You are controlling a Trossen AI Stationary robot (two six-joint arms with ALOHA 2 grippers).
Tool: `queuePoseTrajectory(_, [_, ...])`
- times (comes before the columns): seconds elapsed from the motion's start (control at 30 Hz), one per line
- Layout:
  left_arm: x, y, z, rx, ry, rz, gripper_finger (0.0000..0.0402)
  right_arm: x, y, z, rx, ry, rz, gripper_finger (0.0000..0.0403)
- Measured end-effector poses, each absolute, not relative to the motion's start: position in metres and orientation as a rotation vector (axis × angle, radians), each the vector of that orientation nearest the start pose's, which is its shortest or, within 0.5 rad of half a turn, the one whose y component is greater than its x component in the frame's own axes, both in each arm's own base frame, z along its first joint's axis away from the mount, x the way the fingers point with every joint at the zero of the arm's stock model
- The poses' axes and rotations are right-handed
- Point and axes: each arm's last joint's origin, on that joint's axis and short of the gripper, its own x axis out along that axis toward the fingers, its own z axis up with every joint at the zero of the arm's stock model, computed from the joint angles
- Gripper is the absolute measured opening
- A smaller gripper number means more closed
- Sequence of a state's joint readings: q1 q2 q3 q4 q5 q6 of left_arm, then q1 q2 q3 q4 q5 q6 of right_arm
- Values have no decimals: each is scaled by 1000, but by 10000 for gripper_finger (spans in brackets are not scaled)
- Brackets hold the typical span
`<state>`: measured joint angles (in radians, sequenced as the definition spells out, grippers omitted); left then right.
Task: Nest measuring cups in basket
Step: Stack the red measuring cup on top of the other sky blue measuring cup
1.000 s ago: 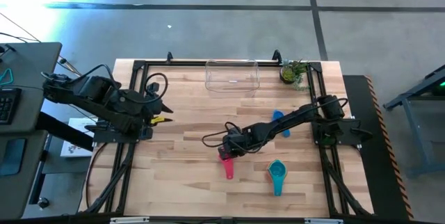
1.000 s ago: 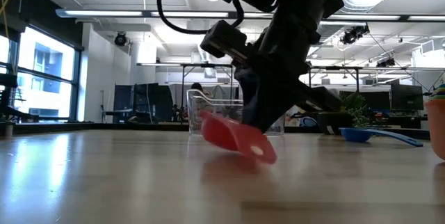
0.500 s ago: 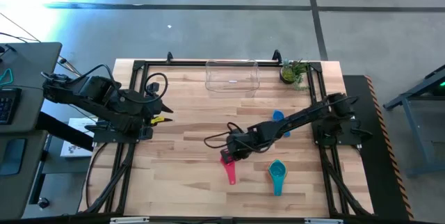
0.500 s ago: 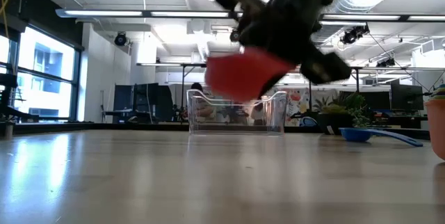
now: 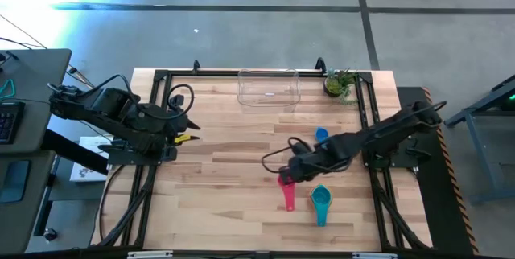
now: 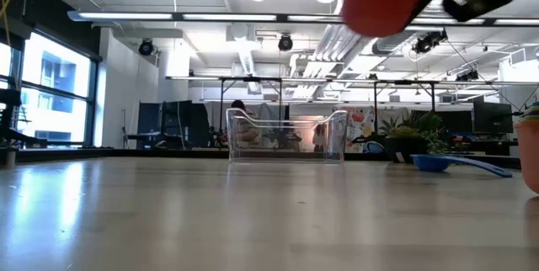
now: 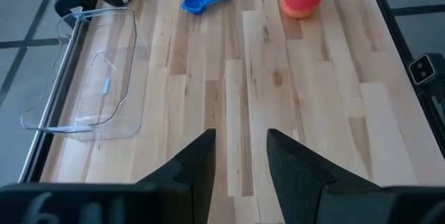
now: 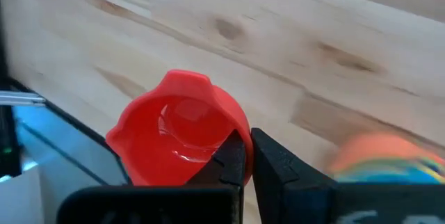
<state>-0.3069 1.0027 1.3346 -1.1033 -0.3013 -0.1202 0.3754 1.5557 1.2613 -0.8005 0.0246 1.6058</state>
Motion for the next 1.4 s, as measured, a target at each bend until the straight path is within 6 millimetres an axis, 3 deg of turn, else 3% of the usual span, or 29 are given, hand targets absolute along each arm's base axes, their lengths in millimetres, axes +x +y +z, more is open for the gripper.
queuePoseTrajectory(0.2, [154,-40,396,117,733,41,117,256,126,278,1209,1104,-737,4])
queuePoseTrajectory(0.43, [154,-40,396,117,733,41,117,222,153,277,1225,1161,-909,4])
queuePoseTrajectory(0.73, [154,-40,396,127,734,37,117,192,183,274,1240,1138,-1003,4])
queuePoseTrajectory(0.9, [155,-40,395,128,738,38,117,192,182,272,1220,1138,-1023,4])
queuePoseTrajectory(1.4, [166,-44,390,149,775,35,117,216,176,254,1158,1208,-1051,4])
